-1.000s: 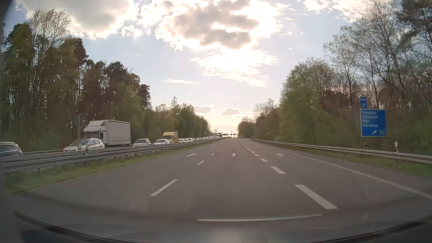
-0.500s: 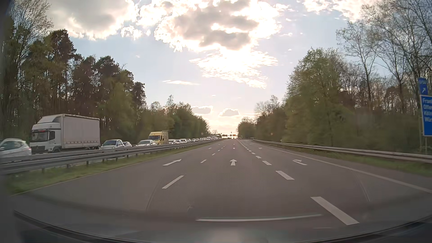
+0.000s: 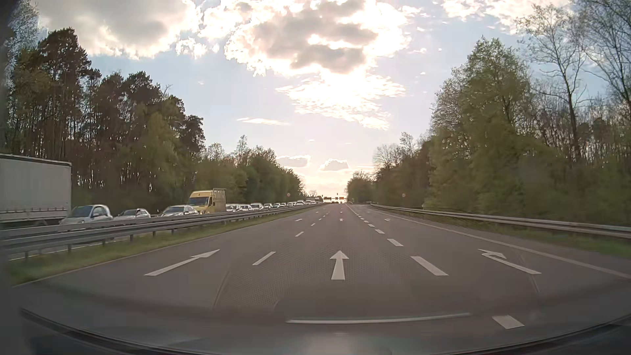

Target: Follow the waypoints while adhering to traffic rules and regulations

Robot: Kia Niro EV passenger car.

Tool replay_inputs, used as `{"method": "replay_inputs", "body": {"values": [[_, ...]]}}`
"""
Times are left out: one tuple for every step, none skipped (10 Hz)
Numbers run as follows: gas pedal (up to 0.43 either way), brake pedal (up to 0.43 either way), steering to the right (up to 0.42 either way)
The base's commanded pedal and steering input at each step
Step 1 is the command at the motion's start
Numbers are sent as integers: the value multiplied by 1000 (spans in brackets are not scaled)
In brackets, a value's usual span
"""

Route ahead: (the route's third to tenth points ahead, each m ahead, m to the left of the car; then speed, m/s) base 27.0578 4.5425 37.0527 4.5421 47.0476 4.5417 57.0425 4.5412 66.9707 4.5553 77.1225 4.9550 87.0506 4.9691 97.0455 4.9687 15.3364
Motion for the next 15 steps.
{"method": "replay_inputs", "body": {"values": [[47, 0, -1], [47, 0, -1], [47, 0, -1], [47, 0, -1], [47, 0, -1], [47, 0, -1], [47, 0, -1], [47, 0, -1], [47, 0, -1], [47, 0, -1], [47, 0, -1], [47, 0, -1], [47, 0, -1], [47, 0, -1], [47, 0, -1]]}}
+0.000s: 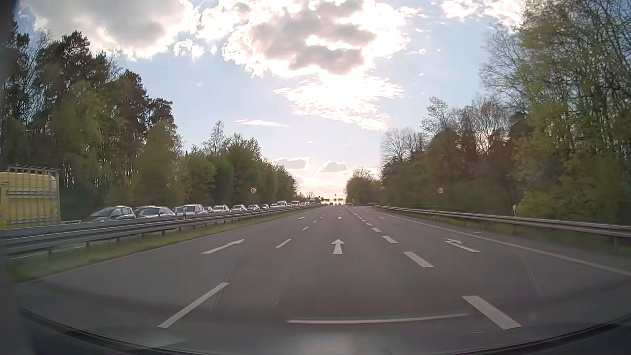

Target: Follow the waypoints while adhering to traffic rules and regulations

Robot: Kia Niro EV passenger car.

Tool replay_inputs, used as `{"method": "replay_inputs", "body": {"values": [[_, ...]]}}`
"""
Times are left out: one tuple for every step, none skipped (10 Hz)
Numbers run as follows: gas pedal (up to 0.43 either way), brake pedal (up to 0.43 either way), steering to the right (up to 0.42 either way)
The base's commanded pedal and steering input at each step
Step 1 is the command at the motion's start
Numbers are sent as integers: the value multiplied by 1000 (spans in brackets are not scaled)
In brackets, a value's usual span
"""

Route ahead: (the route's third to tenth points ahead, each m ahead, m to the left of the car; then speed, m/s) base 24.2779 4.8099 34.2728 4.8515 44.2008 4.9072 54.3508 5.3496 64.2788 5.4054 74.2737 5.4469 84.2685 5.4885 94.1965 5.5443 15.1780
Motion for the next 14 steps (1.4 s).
{"method": "replay_inputs", "body": {"values": [[47, 0, -1], [47, 0, -1], [47, 0, -1], [47, 0, -1], [47, 0, -1], [47, 0, -2], [47, 0, -2], [47, 0, -2], [47, 0, -2], [47, 0, -3], [47, 0, -3], [47, 0, -4], [47, 0, -4], [47, 0, -4]]}}
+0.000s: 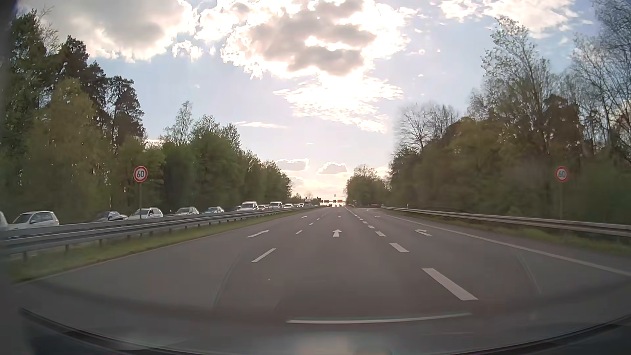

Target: Follow the waypoints while adhering to traffic rules and regulations

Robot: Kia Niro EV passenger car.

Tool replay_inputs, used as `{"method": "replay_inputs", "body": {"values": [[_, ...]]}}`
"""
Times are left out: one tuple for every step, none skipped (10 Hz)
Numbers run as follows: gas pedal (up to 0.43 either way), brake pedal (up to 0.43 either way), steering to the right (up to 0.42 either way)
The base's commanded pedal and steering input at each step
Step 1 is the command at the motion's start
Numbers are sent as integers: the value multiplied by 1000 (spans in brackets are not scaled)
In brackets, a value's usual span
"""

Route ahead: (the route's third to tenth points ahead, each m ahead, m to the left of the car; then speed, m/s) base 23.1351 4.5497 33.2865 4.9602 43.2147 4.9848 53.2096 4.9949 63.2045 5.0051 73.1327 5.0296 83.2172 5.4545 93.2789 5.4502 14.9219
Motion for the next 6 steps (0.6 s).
{"method": "replay_inputs", "body": {"values": [[47, 0, -4], [47, 0, -4], [47, 0, -4], [47, 0, -4], [47, 0, -4], [47, 0, -4]]}}
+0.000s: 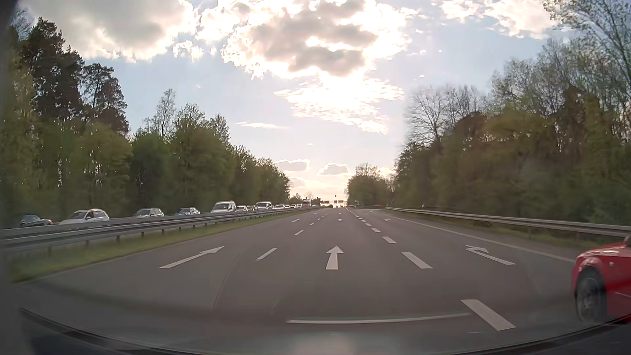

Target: Follow the waypoints while adhering to traffic rules and regulations

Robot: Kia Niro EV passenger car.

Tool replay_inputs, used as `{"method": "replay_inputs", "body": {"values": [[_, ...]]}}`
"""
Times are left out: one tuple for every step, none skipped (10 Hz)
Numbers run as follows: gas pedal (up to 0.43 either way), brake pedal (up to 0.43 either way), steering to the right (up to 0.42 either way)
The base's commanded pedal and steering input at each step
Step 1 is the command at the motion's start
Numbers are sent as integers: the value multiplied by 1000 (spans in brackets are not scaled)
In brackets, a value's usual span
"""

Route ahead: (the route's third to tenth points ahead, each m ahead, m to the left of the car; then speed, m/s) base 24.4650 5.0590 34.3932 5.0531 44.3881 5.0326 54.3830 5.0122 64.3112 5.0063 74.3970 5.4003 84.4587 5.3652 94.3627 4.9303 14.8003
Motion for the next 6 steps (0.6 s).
{"method": "replay_inputs", "body": {"values": [[47, 0, -4], [47, 0, -4], [47, 0, -4], [47, 0, -4], [47, 0, -4], [47, 0, -4]]}}
